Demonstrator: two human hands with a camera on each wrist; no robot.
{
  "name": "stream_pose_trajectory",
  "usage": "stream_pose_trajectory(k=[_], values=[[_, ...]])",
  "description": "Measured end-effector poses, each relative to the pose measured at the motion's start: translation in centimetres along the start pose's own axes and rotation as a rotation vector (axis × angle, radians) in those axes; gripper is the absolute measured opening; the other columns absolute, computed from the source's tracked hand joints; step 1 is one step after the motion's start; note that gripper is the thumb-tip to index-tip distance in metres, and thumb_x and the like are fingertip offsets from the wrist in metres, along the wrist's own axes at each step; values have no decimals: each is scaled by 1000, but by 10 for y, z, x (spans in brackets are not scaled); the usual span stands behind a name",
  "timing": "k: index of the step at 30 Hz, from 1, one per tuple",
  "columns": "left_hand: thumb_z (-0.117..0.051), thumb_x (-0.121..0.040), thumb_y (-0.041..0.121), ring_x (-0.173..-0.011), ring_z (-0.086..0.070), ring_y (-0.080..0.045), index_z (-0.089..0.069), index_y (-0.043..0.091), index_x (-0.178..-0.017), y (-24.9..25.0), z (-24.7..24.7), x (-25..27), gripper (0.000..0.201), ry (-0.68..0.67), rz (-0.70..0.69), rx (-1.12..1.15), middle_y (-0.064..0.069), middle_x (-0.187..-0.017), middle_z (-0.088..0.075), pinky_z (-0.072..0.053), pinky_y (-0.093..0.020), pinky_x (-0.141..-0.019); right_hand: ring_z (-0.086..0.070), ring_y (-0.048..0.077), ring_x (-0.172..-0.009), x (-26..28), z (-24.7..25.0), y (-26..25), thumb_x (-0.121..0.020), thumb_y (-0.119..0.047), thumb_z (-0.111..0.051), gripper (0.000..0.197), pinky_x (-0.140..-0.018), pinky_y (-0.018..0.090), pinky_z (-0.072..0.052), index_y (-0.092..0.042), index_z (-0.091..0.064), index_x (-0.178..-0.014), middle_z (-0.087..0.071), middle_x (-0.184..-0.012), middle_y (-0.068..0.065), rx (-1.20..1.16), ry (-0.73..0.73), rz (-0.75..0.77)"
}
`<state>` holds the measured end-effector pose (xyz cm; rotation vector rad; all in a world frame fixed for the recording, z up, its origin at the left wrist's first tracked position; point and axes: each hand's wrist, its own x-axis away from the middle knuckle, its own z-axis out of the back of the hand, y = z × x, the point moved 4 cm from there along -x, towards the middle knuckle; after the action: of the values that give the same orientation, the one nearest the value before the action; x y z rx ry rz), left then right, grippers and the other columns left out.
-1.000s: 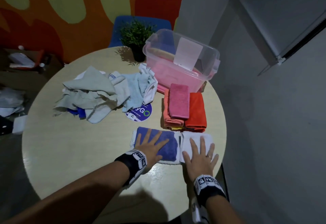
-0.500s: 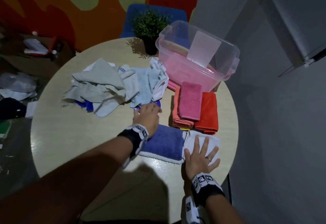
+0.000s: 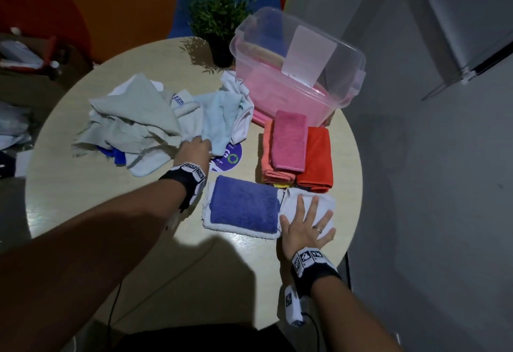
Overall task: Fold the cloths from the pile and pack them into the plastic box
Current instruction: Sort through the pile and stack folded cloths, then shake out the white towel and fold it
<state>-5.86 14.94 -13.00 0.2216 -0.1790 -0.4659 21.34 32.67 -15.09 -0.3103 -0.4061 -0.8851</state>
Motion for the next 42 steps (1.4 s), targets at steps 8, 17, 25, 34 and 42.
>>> stream_pose_trajectory(k=[8,17,25,34,42], values=[[-60,-97,28,-81,-59,-22,-68,12,-102,21,82,26,18,303,53,623,-5,-90,-67,-38,-25,-70,22,33,-148,2,11,5,-99,-57,-31,66,-117,60,5,-45,5,-153,23,-162,-10,-62,-55,24],[-59,-98,25,-80,-57,-13,-63,18,-99,26,179,50,9,360,-115,789,4,-88,-65,-41,-25,-67,-38,31,-131,35,84,-26,-90,-28,-60,27,-112,45,-23,-26,-60,-117,-44,-143,2,-443,334,-9],[-69,-91,14,-81,-64,-3,-72,11,-94,48,232,88,5,240,-419,861,5,-88,-72,-49,-19,-77,-42,13,-128,105,169,-152,-86,-49,-67,64,-109,33,-35,-29,-39,-140,-45,-140,-6,-859,370,637],[-68,-92,15,-94,-65,0,-76,21,-100,5,277,106,13,378,-370,714,10,-98,-73,-52,-21,-85,-60,20,-79,113,218,-160,-85,-1,-63,26,-73,20,-39,-15,-72,-105,-73,-92,5,-607,593,580],[-74,-88,27,-77,-63,1,-77,24,-97,-23,290,110,10,679,-193,714,16,-83,-68,-51,-17,-69,-67,12,-88,126,252,-142,-74,12,-52,46,-88,28,-54,-23,-74,-95,-71,-88,-10,-932,701,607]])
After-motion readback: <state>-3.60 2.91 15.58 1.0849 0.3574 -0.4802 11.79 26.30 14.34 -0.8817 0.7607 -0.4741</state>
